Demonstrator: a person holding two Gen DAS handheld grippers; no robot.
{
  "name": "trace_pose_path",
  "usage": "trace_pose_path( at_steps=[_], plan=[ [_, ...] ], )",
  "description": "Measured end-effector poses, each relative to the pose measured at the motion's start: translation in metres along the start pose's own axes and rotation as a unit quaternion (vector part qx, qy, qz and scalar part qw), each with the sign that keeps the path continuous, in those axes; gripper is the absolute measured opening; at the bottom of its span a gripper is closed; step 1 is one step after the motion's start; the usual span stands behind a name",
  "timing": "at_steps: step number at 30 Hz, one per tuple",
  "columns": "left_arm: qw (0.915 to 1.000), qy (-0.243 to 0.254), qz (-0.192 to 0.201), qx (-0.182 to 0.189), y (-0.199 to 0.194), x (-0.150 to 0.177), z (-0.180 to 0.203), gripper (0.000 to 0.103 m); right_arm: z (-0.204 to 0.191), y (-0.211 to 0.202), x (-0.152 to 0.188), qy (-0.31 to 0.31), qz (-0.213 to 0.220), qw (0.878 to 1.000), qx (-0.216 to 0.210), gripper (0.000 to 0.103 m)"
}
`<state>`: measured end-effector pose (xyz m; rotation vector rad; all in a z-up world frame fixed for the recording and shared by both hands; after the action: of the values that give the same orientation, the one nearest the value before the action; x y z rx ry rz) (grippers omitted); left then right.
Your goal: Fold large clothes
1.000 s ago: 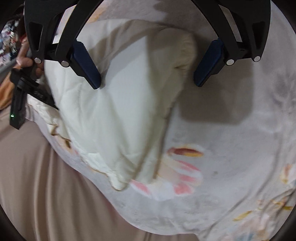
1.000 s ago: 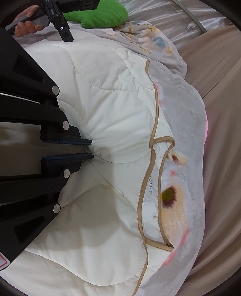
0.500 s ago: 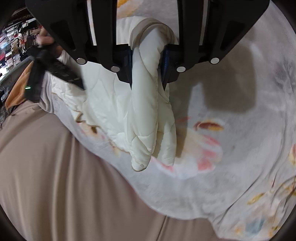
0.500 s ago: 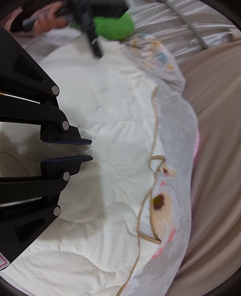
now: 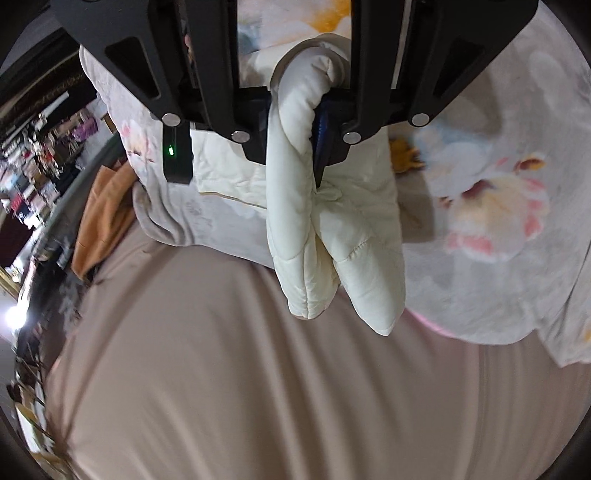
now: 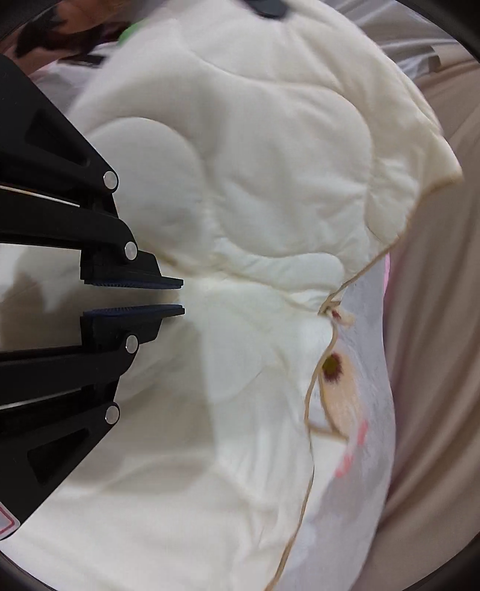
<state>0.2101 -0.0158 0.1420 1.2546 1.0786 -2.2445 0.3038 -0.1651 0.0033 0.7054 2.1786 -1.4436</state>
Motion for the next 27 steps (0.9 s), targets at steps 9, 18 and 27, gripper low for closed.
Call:
trace_pose_path(
  at_steps=[9,18,27],
  plan=[
    [0.9971,0.053,-0.022,0.050,0.038,-0.007,0.086,0.011,0.032,0.010,0.044,0.025,-0.030,0.998,-0.039,0.000],
    [0.9901,0.101,-0.071,0.067,0.106,0.012,0.161,0.010,0.061,-0.033,0.045,0.081,-0.017,0.991,-0.104,0.000],
    [0.9776,0.117,-0.158,0.074,0.199,0.079,0.205,0.009,0.159,-0.126,0.083,0.142,0.048,0.988,-0.025,0.007]
  ],
)
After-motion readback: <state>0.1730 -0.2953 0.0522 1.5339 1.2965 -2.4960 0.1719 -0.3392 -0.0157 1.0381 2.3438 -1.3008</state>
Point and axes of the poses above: each gripper's, at about its wrist camera, not at the fingertips, and y roughly the way its jaws point, z to its right, x to its underside, the point moved 6 cm from there along y, roughly the way its jaws point, and after that the axes turned 9 degrees about y, right-handed, at the moved point
